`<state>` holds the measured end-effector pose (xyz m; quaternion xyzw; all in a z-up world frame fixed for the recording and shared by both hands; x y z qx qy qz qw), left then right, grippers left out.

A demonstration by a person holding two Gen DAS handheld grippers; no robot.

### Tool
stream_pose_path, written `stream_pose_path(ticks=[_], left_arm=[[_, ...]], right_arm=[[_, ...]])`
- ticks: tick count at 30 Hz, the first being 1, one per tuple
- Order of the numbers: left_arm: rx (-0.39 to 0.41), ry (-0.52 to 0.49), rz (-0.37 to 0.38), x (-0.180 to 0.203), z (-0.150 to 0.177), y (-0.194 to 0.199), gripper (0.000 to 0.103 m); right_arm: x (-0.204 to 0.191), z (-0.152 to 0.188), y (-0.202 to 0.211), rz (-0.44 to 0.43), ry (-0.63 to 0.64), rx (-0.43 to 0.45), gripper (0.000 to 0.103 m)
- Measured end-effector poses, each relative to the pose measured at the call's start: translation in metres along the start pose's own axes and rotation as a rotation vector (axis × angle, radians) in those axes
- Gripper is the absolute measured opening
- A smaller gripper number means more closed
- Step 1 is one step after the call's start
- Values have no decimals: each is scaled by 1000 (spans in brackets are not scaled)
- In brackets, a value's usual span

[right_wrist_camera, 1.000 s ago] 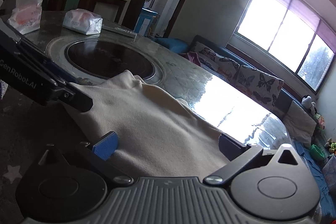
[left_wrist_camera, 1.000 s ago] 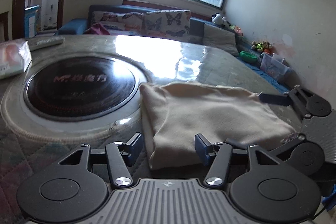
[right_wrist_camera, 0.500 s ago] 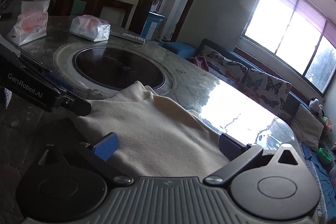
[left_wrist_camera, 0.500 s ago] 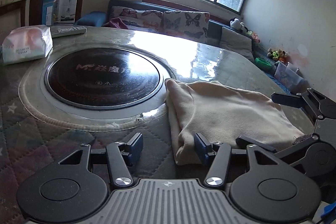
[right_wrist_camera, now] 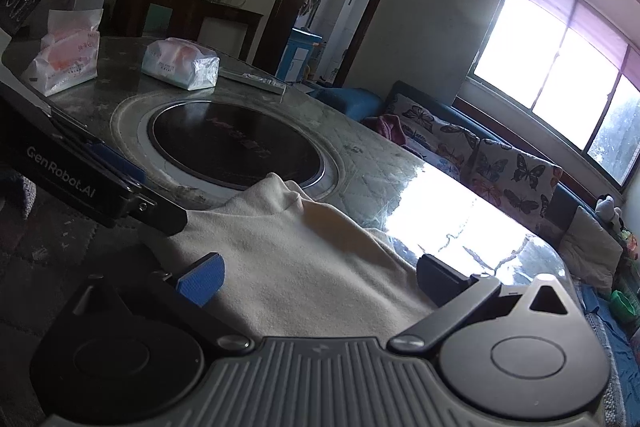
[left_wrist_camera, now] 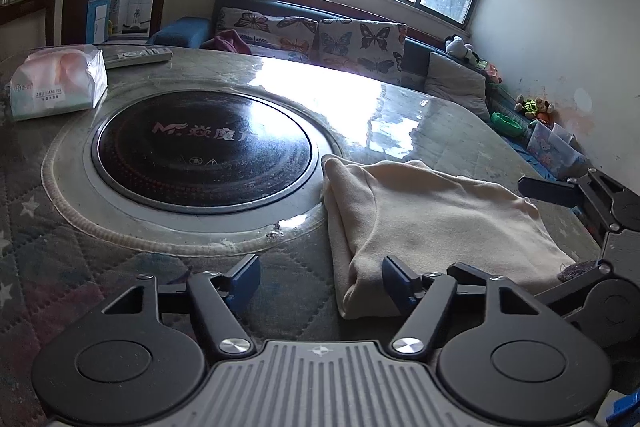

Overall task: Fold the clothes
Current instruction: 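Push the folded sweatshirt edge square with the left gripper, then grasp the folded sweatshirt edge with the left gripper while the right gripper pinches it too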

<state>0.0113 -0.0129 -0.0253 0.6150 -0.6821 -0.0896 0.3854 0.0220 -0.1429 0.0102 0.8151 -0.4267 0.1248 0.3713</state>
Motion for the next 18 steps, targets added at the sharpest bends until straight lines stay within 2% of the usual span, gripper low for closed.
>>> stream_pose_path(ticks=[4, 10, 16, 18], left_arm=[[12, -14, -8, 1, -3, 2, 85], [35, 14, -33, -8, -13, 7, 87], [57, 73, -40, -20, -27, 12, 86], [43, 112, -22, -22, -30, 10, 84]], right_arm=[[-6, -5, 1, -59, 0, 1, 103], [-24, -12, 0, -142, 28, -4, 102], [-43, -21, -3, -215, 86, -7, 85], [-49, -23, -5, -229, 105, -5, 72]])
Point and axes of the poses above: each gripper's, at about its wrist camera, not at the fingertips, and y roughly against the way its jaws point, x to its right, z to its underside, the point moved 7 cm from there along -y, roughly the way its jaws point, and after that the axes turned 13 degrees about y, right-handed, at the moved point
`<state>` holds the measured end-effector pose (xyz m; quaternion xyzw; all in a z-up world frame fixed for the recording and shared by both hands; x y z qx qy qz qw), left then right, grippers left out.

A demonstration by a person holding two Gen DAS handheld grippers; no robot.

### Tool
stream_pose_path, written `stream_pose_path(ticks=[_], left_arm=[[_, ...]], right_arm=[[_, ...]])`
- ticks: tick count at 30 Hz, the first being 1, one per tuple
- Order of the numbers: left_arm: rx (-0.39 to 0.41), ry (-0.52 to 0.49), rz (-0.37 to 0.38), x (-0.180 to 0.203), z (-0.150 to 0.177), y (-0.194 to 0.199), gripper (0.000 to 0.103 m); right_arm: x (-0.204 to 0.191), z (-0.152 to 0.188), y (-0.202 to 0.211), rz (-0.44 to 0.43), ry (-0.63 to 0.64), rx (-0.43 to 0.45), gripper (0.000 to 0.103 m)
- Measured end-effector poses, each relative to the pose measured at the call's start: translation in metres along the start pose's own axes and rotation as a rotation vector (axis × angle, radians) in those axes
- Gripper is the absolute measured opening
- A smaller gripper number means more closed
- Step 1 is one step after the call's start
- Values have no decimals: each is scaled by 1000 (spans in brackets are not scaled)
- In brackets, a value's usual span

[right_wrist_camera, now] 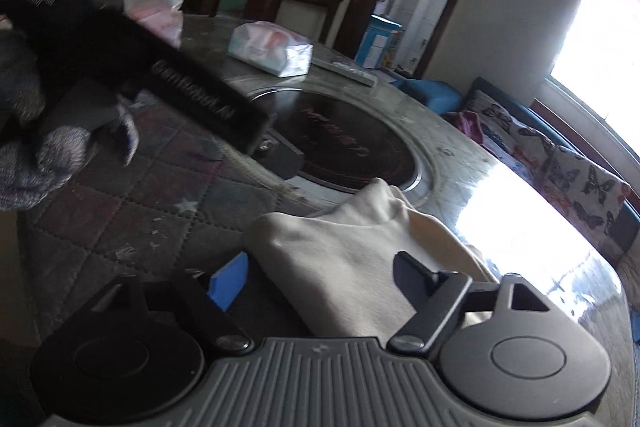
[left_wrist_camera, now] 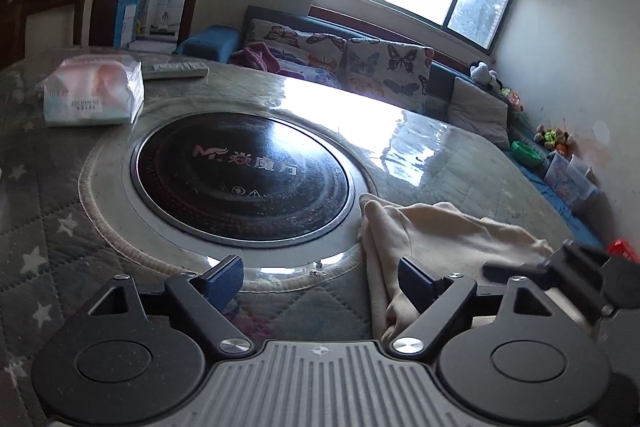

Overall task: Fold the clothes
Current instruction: 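Grasp the folded sweatshirt edge with the left gripper while the right gripper pinches it too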

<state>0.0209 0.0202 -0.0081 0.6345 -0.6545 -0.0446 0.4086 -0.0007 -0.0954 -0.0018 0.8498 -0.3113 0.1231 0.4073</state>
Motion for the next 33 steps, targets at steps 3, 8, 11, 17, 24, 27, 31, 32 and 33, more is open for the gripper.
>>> stream_pose_path(ticks=[3, 8, 11, 17, 24, 27, 31, 32, 33], left_arm=[[-23, 45, 21, -1, -1, -3, 79], [-45, 110, 60, 0, -5, -5, 72], [-68, 156, 91, 2, -7, -9, 71], [-132, 266, 169, 11, -7, -20, 70], [-210, 422, 224, 21, -7, -41, 72], [-252, 491, 246, 24, -7, -53, 71], [-297, 545, 258, 25, -3, -68, 59], [-306, 557, 257, 23, -1, -71, 52], [-315, 569, 255, 21, 1, -74, 40]], right_arm=[[-6, -3, -5, -16, 31, -10, 60], [-16, -7, -13, -42, 83, -26, 43], [-16, -8, -15, -47, 84, -29, 27], [4, -11, -6, -67, -30, 16, 11], [30, -14, 14, -73, -151, 81, 9], [37, -12, 21, -77, -180, 101, 9], [38, -8, 28, -93, -191, 119, 9], [38, -7, 29, -97, -193, 123, 9], [37, -5, 30, -107, -197, 123, 9]])
Point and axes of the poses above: each gripper's, at about its wrist camera, not at the fingertips, and y roughly against the way its jaws point, x to its right, z to its underside, the point moved 7 cm from there along -y, roughly the way its jaws point, and after that the axes turned 13 degrees about y, right-handed, at the moved point
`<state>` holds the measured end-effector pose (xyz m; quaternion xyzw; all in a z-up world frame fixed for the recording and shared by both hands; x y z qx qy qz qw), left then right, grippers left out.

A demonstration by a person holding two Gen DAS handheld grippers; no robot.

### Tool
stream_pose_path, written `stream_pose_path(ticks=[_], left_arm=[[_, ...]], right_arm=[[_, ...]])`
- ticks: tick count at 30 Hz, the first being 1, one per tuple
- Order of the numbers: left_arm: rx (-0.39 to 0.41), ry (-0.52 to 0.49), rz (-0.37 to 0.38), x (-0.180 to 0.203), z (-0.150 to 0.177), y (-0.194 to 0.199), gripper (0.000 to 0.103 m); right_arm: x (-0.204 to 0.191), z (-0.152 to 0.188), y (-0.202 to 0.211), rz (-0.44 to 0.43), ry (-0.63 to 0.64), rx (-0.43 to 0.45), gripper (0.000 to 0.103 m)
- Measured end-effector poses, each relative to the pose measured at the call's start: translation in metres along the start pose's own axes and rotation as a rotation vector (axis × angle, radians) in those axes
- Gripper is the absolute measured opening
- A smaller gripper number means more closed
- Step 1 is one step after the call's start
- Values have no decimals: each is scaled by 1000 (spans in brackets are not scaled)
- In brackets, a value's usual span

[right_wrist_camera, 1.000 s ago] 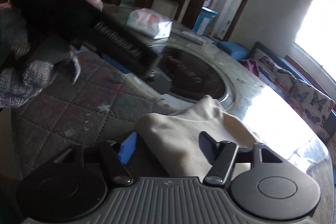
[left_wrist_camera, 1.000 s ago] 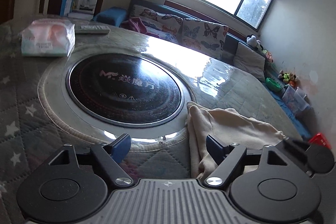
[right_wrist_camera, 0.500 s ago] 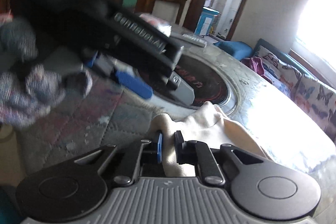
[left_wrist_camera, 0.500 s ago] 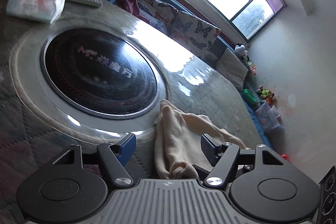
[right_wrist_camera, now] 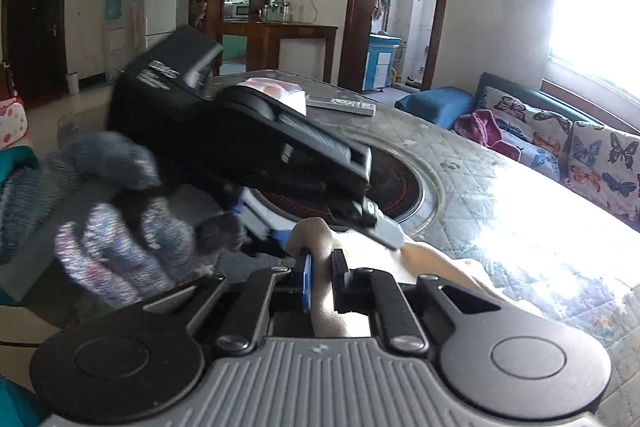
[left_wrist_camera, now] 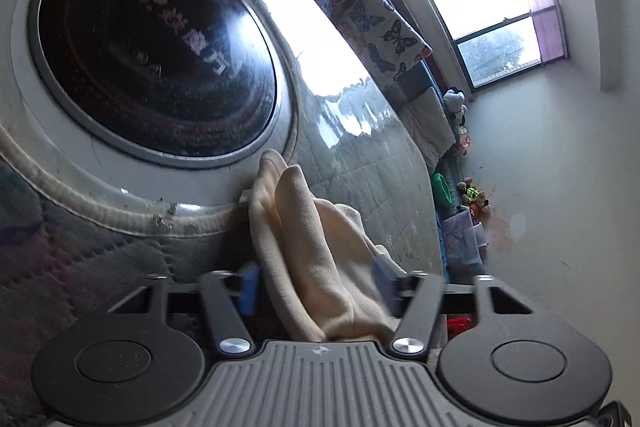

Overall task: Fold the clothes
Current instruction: 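Grasp the folded sweatshirt edge with the left gripper while the right gripper pinches it too, then lift the sweatshirt edge with both grippers and fold it over the bundle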

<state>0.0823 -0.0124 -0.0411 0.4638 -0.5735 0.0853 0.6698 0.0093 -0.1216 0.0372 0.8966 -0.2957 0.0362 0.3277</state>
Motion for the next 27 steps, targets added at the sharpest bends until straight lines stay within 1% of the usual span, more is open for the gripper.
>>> stream_pose_path(ticks=[1, 3, 6, 7, 9, 12, 16, 20, 24, 27], left_arm=[[-6, 13, -2, -3, -1, -2, 30], [-7, 21, -13, -10, -2, -5, 20], [-3, 26, -30, -18, -3, -6, 15], [-2, 25, -25, -19, -3, -5, 15], [0, 18, -19, -20, -3, -3, 15], [12, -24, -26, -18, 0, 0, 15], [23, -54, -35, -15, 4, 1, 15], [31, -80, -51, -11, 8, 1, 15], [41, -110, -72, -7, 12, 0, 15], [45, -123, -81, -7, 14, 0, 15]], right_arm=[[0, 2, 1, -10, -5, 0, 9], [-1, 5, 4, -29, -14, 0, 10], [4, 12, 11, -22, -58, 4, 16], [8, 17, 15, -8, -80, 5, 16], [19, 28, 23, 30, -131, 1, 23], [50, 53, 37, 128, -234, -25, 29], [94, 92, 52, 250, -372, -61, 33], [137, 133, 67, 365, -509, -94, 35], [157, 157, 68, 381, -588, -98, 39], [167, 171, 64, 351, -646, -80, 39]])
Point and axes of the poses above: each gripper's, at about its wrist camera, not at the fingertips, and y roughly against the way its jaws point, x to its right, z to its underside, the point moved 7 cm from there along -y, roughly the way its jaws point, and after that the axes turned 13 degrees about y, right-handed, at the moved point
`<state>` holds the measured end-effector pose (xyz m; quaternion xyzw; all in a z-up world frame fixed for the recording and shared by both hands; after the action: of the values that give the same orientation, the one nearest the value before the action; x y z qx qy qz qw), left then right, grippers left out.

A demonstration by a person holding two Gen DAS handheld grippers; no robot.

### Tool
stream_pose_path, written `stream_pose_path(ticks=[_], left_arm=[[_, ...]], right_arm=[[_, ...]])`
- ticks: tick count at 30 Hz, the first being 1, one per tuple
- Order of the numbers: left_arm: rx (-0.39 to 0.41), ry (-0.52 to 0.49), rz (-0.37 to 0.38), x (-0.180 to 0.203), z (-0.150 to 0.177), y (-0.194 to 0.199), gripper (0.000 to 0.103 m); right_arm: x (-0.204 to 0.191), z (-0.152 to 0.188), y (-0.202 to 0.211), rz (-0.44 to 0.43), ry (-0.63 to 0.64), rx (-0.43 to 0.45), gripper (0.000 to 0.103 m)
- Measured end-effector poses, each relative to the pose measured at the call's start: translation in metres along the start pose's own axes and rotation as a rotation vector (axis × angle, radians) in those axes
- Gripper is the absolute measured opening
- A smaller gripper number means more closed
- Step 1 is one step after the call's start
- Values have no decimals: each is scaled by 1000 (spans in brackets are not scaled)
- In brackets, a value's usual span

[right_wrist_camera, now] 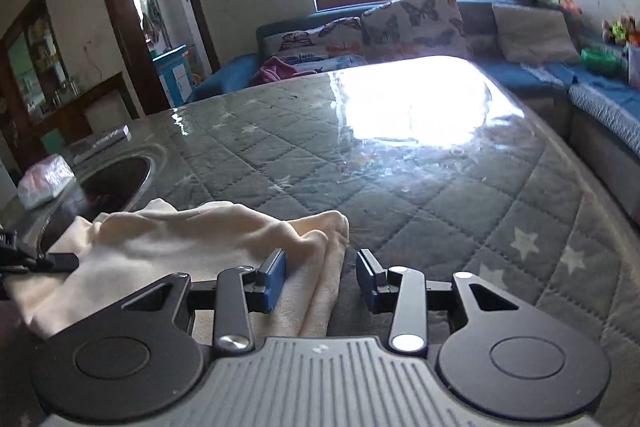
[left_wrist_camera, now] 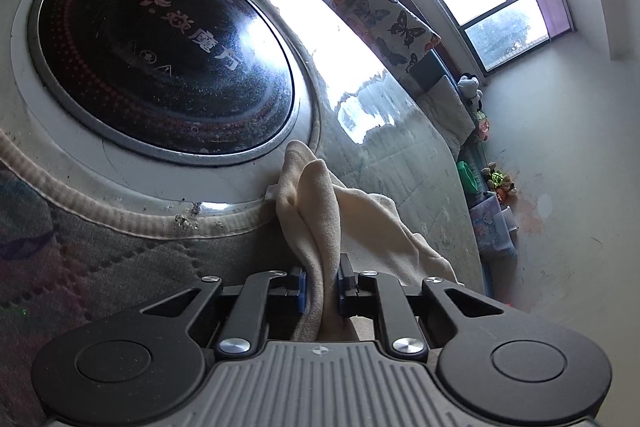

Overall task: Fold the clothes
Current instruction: 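Lift the sweatshirt edge with both grippers and fold it over the bundle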

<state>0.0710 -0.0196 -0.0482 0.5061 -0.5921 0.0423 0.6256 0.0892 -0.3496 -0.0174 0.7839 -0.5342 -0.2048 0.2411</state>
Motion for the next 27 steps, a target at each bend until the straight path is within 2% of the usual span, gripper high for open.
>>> stream_pose_path(ticks=[3, 4, 5, 6, 8, 14, 19, 27], left_arm=[[7, -17, -9, 4, 2, -2, 15], [10, -26, -12, 7, 2, -3, 15], [13, -34, -15, 10, 3, -4, 15], [16, -42, -20, 12, 4, -5, 15], [23, -62, -30, 16, 5, -5, 15], [46, -148, -9, 42, 11, 1, 14], [22, -201, 36, 78, 23, -10, 14], [-45, -263, 128, 136, 47, -39, 13]], right_arm=[[-3, 0, -3, -38, -18, 11, 36], [-5, 0, -3, -50, -24, 15, 32], [-7, 0, -2, -58, -23, 17, 19], [-10, 0, -2, -66, -22, 19, 14], [-11, -2, 3, -63, -24, 39, 12], [-11, -9, 30, -39, -29, 117, 10], [-3, -20, 55, 4, -23, 165, 10], [47, -36, 98, 149, -22, 211, 10]])
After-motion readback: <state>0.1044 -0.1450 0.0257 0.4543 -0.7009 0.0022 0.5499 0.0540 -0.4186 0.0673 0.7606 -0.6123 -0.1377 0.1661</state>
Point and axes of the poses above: each gripper's, at about its wrist camera, not at the fingertips, and y roughly against the way its jaws point, x to its right, z to its underside, the point moved 7 cm from there along -y, roughly the way its jaws point, and after that the axes turned 13 degrees about y, right-handed, at the moved point
